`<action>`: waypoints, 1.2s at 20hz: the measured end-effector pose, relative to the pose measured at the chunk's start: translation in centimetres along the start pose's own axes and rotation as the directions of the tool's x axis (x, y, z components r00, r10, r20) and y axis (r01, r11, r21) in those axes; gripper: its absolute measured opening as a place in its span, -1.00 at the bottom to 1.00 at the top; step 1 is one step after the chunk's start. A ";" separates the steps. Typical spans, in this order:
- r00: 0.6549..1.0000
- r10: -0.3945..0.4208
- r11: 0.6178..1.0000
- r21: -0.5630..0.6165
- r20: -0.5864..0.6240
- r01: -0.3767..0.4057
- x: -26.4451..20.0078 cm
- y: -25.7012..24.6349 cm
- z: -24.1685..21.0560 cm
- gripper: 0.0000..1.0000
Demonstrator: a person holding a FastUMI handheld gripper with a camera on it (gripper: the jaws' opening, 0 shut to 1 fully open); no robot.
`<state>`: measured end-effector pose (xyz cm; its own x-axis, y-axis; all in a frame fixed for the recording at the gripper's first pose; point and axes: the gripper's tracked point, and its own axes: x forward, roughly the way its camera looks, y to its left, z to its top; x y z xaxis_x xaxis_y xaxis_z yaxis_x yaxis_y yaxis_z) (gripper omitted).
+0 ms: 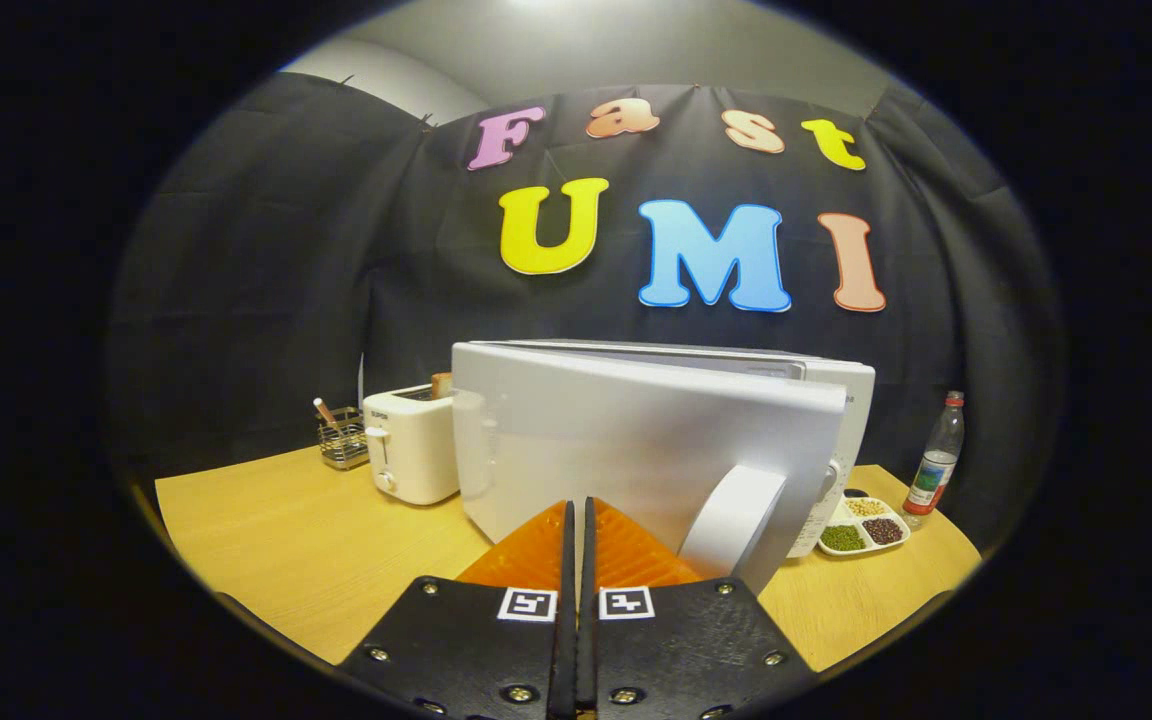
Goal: Open the microwave, put the food inside, and close the microwave door.
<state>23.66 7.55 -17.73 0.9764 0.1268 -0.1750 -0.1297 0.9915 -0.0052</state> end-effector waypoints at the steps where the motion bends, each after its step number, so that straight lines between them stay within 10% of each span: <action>1: 1.000 -0.019 1.000 -0.005 -0.001 0.019 0.5 -0.9 -0.1 -0.97; 15: 0.965 -0.263 0.959 -0.115 -0.001 0.261 9.6 -9.3 -1.2 -0.97; 24: 0.961 -0.276 0.955 -0.105 0.010 0.276 10.5 -9.8 -1.3 -0.92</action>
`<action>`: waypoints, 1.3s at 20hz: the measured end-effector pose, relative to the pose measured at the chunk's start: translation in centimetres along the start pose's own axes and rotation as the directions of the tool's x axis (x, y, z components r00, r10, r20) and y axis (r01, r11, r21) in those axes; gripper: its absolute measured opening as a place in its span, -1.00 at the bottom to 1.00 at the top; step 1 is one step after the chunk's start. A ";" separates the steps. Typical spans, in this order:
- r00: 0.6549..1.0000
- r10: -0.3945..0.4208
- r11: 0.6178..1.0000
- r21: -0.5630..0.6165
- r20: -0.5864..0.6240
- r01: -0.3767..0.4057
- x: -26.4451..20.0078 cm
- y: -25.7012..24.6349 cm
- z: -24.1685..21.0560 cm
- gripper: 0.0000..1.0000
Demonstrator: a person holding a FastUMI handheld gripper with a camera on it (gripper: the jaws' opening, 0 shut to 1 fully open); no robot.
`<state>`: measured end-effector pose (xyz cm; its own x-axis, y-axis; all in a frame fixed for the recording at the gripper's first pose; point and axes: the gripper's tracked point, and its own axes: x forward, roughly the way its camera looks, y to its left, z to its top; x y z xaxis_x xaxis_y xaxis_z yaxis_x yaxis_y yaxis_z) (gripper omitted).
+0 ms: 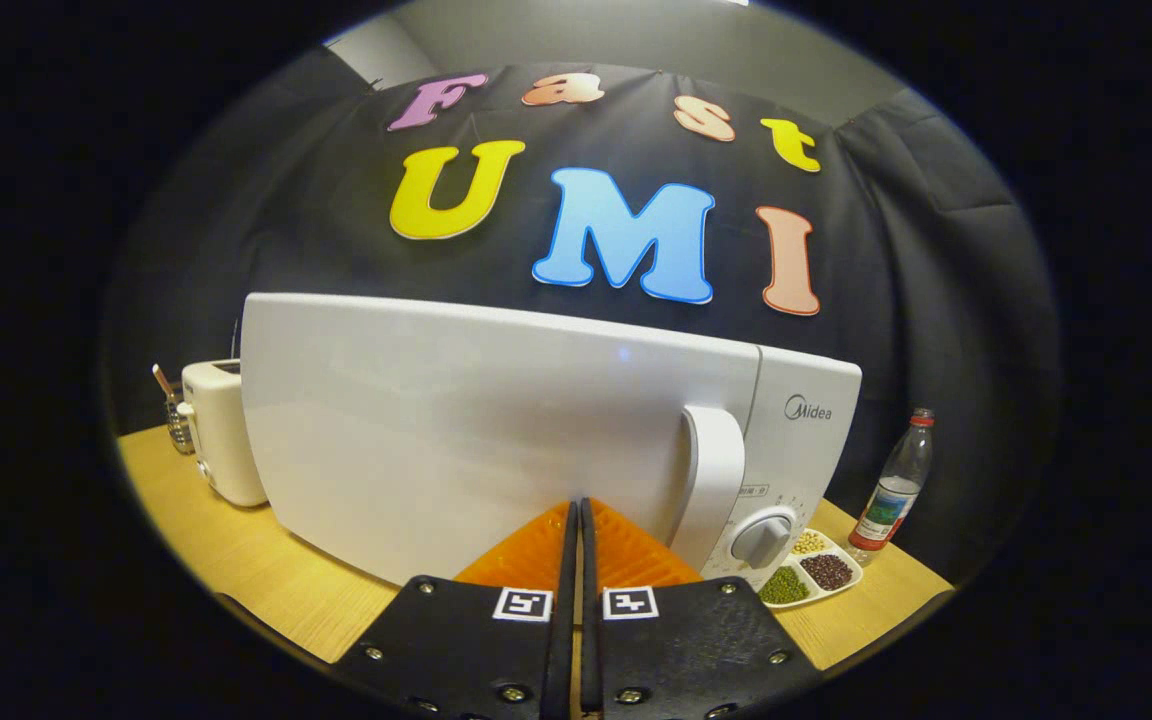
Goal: Open the microwave, put the food inside, and close the microwave door.
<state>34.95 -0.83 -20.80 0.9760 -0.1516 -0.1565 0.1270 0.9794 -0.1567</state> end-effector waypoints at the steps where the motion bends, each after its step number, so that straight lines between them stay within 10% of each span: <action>1: 1.000 -0.010 1.000 -0.019 -0.002 0.010 0.2 -0.1 -0.1 -0.91; 26: 0.974 0.213 0.968 0.153 -0.082 -0.198 -21.9 0.1 3.2 -0.92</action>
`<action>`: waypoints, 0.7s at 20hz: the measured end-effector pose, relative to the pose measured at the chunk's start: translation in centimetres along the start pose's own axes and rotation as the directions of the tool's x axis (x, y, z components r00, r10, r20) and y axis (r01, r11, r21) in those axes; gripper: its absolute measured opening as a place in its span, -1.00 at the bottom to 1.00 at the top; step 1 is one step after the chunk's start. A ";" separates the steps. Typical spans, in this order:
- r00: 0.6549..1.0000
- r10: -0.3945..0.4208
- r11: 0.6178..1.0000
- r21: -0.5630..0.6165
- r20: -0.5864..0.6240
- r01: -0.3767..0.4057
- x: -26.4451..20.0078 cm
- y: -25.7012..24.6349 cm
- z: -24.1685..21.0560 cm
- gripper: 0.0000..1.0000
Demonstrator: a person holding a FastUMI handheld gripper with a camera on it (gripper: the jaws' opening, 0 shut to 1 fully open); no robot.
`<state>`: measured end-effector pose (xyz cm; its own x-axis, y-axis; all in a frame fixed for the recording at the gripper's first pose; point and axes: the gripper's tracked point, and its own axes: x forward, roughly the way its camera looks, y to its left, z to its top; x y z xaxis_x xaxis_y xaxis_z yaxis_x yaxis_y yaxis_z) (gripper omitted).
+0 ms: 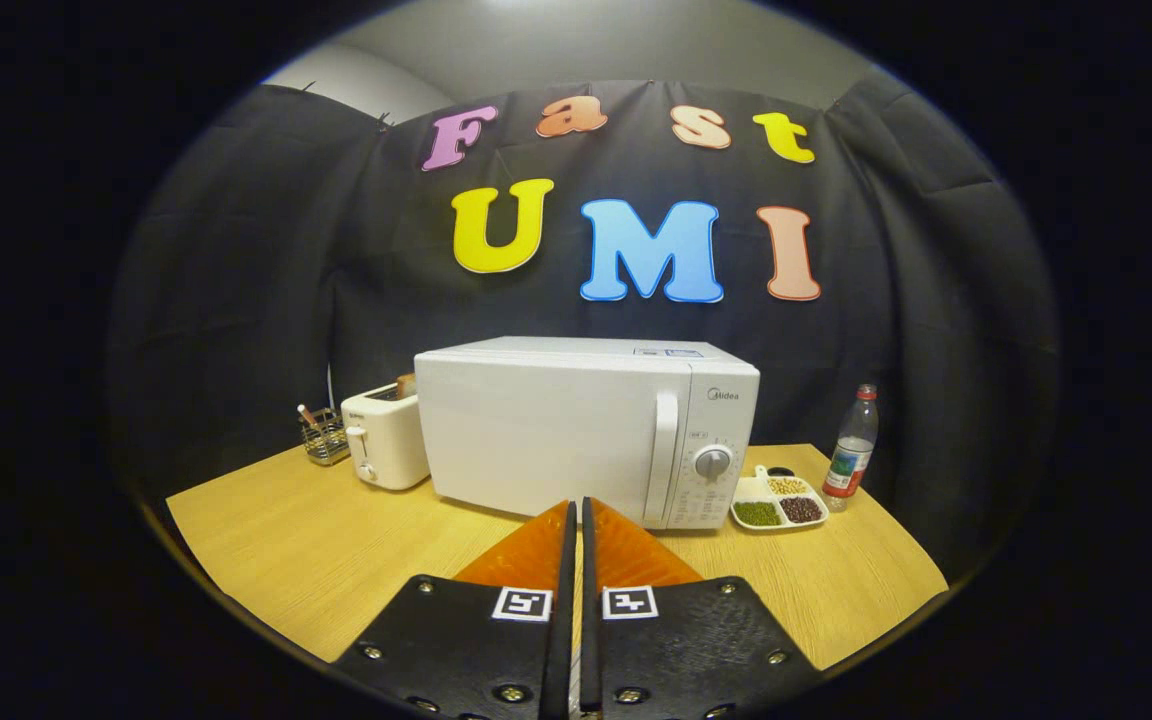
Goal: Open the microwave, put the food inside, and close the microwave door.
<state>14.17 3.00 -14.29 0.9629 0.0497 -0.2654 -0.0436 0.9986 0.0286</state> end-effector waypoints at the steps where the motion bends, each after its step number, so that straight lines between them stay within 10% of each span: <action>1: 1.000 0.020 1.000 0.012 -0.005 -0.020 -1.3 0.6 -0.2 -0.91; 8: 0.998 0.054 0.998 0.021 -0.038 -0.054 -7.8 2.0 -3.4 -0.92; 14: 0.990 0.139 0.990 0.007 0.023 -0.140 -15.2 4.3 2.5 -0.91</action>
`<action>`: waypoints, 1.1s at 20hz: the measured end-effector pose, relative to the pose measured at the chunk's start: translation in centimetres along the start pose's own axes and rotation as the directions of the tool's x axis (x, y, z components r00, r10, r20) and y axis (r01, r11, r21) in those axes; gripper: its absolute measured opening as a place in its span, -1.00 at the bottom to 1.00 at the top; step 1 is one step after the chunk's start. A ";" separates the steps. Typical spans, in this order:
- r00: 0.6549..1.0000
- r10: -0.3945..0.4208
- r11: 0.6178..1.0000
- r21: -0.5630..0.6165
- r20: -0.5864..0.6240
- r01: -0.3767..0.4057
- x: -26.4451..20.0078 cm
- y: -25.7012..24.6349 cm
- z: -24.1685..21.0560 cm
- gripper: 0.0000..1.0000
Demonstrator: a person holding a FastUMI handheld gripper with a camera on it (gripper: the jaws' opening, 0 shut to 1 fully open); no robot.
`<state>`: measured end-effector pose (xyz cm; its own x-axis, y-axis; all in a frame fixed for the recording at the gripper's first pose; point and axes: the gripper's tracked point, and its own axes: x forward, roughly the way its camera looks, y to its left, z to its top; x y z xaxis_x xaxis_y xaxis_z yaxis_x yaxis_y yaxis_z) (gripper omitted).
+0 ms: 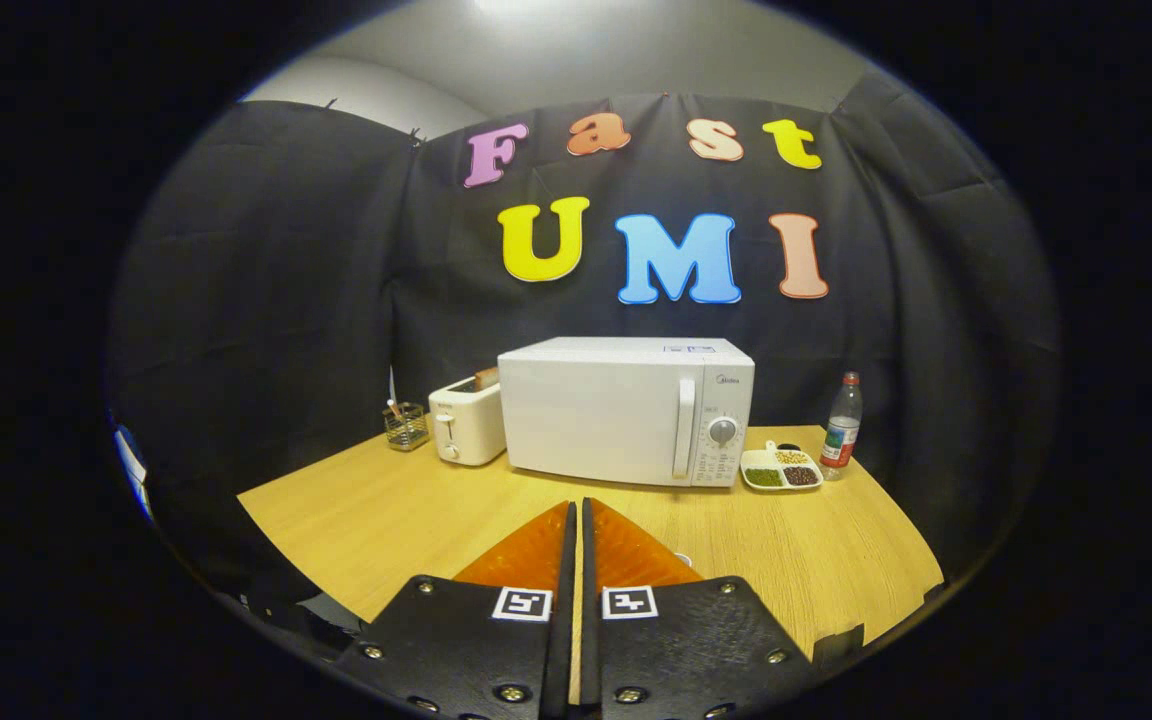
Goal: Open the microwave, put the food inside, and close the microwave door.
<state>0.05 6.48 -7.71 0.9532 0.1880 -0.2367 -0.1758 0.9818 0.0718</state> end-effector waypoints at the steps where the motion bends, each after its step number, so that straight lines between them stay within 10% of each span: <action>1: 0.999 0.027 1.000 -0.011 0.039 -0.026 -1.4 1.0 1.5 -0.91; 16: 0.968 -0.124 0.987 -0.074 0.220 0.143 -10.5 -2.6 6.8 -0.87; 18: 0.951 -0.183 0.974 -0.083 0.248 0.209 -10.7 -3.6 7.5 0.10; 22: 0.953 -0.199 0.972 -0.077 0.230 0.222 -10.2 -3.4 6.9 0.89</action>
<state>-7.38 1.00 1.10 0.9996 -0.0229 -0.0170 0.0219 0.9981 -0.0575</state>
